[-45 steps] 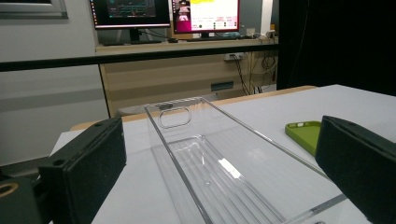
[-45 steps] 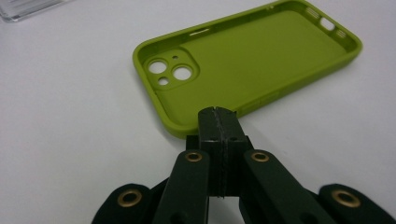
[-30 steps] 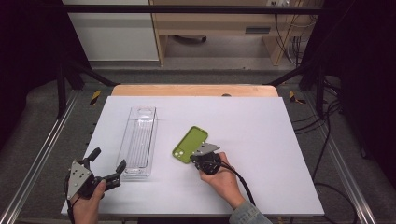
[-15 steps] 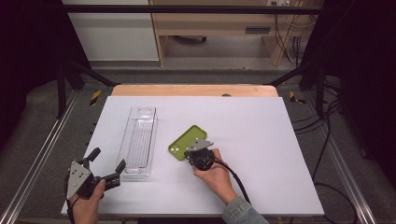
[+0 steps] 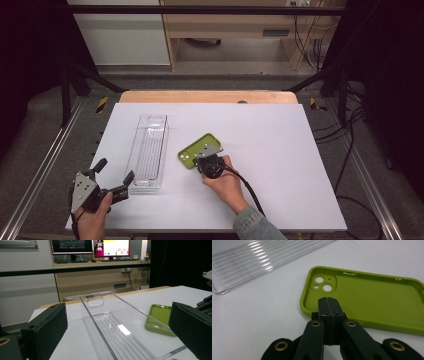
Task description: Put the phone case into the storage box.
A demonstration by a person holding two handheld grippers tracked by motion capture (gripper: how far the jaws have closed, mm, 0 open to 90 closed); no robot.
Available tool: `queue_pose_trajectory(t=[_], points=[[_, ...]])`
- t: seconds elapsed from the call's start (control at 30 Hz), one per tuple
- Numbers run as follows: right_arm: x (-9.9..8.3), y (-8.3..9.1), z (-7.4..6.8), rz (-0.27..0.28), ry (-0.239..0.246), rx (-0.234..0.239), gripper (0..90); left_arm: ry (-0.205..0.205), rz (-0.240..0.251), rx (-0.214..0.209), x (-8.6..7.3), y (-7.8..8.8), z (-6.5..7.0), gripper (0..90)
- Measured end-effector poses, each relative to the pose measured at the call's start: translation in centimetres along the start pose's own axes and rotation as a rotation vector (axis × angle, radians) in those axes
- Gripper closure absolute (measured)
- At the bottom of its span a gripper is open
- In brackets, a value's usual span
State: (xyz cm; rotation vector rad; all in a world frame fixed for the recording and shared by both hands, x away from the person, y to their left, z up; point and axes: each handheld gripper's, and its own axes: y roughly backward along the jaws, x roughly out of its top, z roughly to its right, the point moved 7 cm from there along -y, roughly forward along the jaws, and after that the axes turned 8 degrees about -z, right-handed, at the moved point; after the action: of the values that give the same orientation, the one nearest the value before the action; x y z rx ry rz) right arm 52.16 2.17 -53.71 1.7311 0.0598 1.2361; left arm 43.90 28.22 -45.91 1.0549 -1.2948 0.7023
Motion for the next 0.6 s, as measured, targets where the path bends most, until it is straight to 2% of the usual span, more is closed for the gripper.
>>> queue_pose_trajectory(t=[0.6], points=[[0.40,-0.34,0.07,0.006,-0.012,0.011,90.0,-0.002,0.000,-0.002,0.02,-0.01,0.07,1.5]])
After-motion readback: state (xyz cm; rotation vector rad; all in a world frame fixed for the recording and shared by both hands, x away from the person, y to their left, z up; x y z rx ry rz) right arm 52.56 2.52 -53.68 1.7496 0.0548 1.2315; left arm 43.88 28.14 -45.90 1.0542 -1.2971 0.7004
